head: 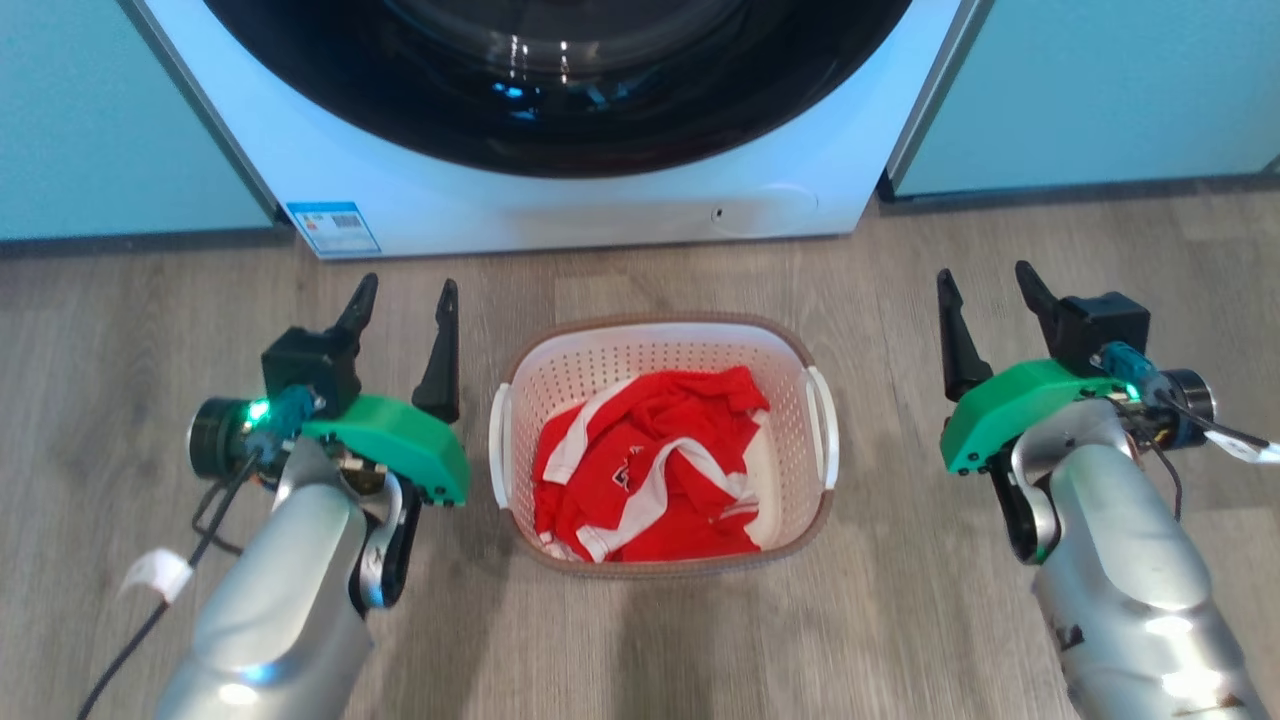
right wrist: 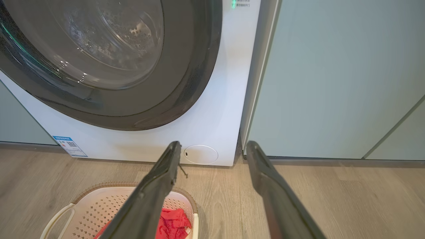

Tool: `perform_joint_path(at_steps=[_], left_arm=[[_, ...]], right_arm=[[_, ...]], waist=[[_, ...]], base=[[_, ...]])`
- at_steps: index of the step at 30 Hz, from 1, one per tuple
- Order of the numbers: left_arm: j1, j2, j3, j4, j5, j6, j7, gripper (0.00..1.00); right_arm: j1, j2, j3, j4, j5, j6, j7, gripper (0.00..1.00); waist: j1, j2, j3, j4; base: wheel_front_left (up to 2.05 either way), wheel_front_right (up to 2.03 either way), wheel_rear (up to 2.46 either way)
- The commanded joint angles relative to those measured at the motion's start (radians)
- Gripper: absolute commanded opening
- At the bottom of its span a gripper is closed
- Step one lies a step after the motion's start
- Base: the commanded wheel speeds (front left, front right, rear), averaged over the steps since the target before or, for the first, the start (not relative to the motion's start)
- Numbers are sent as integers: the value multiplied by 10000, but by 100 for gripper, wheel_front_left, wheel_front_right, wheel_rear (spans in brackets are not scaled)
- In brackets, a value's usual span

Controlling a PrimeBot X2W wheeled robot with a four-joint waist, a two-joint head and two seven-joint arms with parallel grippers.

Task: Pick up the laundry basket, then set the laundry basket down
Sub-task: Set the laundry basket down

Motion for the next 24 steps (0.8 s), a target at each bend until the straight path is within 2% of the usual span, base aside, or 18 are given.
perform_joint_path(at_steps=[1, 10, 24], left_arm=[[-147, 335, 455, -409, 62, 62, -95, 100], [960, 595, 601, -1871, 103, 559, -19, 100], [2239, 937, 771, -2991, -57, 1224, 315, 100]], right_arm=[[-8, 120, 122, -400, -130, -57, -133, 100], [625, 127, -273, -1260, -215, -57, -79, 100], [1949, 129, -172, -2872, -567, -57, 558, 100]], waist=[[1, -1, -192, 27], [1, -1, -917, -21], [1, -1, -1874, -35]], base=[[0, 0, 0], [0, 0, 0], [0, 0, 0]])
